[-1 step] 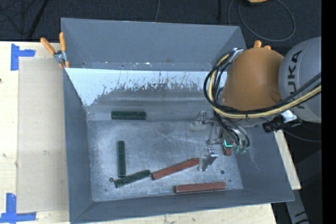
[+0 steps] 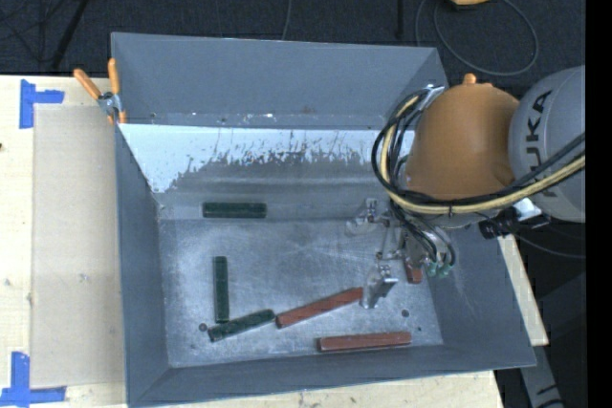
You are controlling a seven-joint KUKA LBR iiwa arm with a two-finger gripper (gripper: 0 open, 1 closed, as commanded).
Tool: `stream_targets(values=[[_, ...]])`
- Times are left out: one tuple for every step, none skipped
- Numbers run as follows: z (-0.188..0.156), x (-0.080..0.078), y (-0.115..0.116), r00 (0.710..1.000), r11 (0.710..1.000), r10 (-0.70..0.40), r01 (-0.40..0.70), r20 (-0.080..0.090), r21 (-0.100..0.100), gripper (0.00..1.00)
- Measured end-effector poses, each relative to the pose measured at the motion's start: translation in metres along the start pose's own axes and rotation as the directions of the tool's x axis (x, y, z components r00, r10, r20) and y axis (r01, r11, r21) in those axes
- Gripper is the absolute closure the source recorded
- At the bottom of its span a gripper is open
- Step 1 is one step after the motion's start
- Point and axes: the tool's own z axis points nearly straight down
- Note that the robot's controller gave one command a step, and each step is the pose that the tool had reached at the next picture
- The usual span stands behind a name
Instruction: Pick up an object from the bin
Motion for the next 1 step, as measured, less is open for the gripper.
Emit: stream_targets(values=[[0.049,0.0143,0.0278,0.994,0.994,-0.112,0.112,0.002,0.001,0.0]])
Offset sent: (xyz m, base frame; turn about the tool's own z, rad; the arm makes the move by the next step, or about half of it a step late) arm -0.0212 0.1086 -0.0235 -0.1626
